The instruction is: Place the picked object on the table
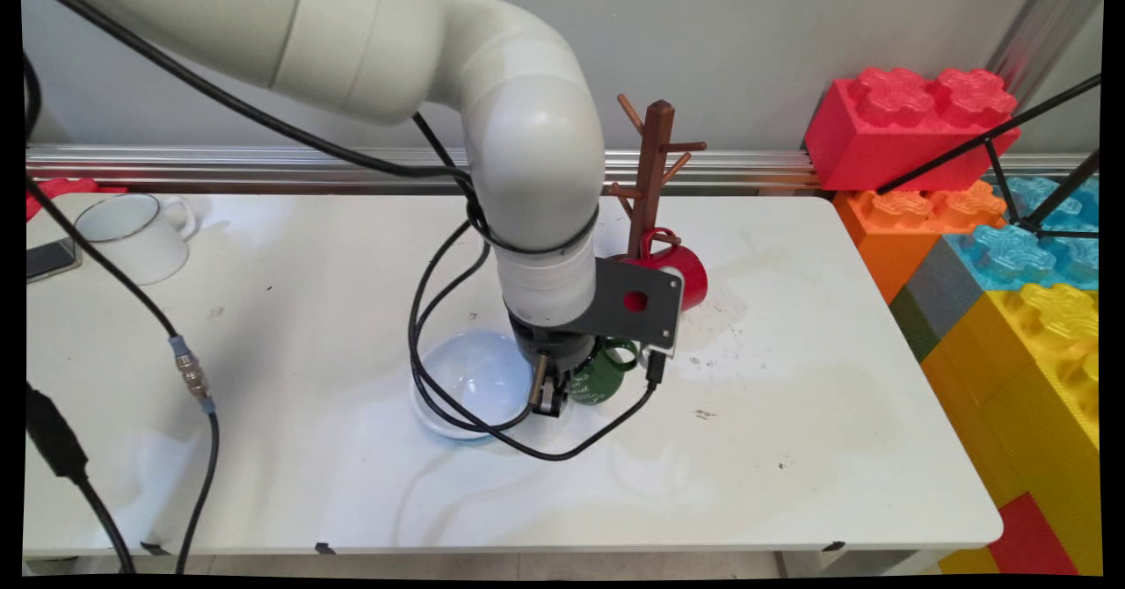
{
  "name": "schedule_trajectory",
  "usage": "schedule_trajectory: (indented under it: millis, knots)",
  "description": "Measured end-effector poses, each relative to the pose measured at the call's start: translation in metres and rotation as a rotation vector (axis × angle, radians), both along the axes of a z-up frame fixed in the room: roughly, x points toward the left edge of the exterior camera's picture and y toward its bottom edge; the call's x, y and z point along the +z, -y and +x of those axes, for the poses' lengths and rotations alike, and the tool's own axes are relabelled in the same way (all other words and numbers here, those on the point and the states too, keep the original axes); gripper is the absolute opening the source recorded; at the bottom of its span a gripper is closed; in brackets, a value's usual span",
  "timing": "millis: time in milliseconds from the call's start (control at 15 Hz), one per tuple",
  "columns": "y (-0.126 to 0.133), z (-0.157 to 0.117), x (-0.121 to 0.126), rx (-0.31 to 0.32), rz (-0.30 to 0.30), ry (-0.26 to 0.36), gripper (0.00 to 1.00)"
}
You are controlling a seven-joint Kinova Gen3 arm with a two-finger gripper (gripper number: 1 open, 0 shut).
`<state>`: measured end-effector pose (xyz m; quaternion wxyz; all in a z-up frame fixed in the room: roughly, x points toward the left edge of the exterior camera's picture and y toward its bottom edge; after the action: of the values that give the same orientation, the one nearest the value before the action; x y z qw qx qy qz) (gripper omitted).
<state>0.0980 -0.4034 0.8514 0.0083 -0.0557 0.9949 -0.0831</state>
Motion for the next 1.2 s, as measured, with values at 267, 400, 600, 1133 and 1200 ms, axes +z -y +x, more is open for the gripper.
schedule_trajectory:
  millis: [267,400,600,1133,1200]
  knots:
    - [0.002,-0.007,-0.011,-0.007,-0.003,0.008,0.00]
    - [0.003,-0.012,-0.017,-0.010,-0.005,0.013,0.00]
    - [0.003,-0.017,-0.023,-0.012,-0.006,0.018,0.00]
    - [0.005,-0.027,-0.036,-0.006,-0.010,0.036,0.00]
    - [0.004,-0.028,-0.038,-0.007,-0.008,0.039,0.00]
